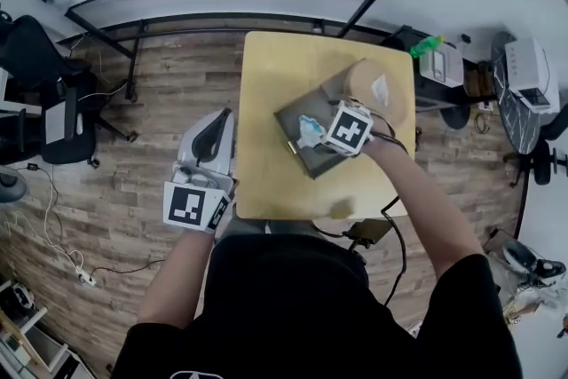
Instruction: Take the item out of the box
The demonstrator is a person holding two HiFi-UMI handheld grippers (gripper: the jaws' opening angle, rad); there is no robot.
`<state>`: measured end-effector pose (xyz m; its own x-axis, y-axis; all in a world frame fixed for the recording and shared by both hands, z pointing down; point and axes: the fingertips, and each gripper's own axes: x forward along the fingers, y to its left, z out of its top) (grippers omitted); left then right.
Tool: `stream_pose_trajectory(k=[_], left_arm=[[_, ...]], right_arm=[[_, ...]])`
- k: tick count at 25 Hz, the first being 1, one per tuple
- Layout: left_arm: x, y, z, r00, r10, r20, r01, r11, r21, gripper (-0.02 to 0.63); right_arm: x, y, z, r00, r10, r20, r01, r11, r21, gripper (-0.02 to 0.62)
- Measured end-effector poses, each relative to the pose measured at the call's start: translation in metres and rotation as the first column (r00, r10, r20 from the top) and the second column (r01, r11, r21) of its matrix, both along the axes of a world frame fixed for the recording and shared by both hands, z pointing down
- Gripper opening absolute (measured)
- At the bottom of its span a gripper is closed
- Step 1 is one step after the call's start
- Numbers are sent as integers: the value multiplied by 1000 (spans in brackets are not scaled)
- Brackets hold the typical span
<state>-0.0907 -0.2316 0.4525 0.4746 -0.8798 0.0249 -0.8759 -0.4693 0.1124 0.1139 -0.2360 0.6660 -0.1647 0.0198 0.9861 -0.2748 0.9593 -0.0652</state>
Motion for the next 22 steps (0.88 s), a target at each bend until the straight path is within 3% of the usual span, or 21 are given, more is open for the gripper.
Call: stream_pose_trajectory(k=[8, 12, 22], left_arm=[[-5, 5, 9, 1000, -19, 8, 19, 1000, -19, -2], [-5, 8, 15, 1000, -19, 18, 20, 999, -33, -1], [-6, 15, 29, 999, -21, 29, 23, 998, -57, -2]], right_arm=[[5, 6, 45, 997, -23, -67, 17, 996, -86, 517], [1, 35, 64, 998, 18, -66, -35, 966, -255, 508], [-15, 43, 97, 999, -26, -47, 10, 954, -301, 508]])
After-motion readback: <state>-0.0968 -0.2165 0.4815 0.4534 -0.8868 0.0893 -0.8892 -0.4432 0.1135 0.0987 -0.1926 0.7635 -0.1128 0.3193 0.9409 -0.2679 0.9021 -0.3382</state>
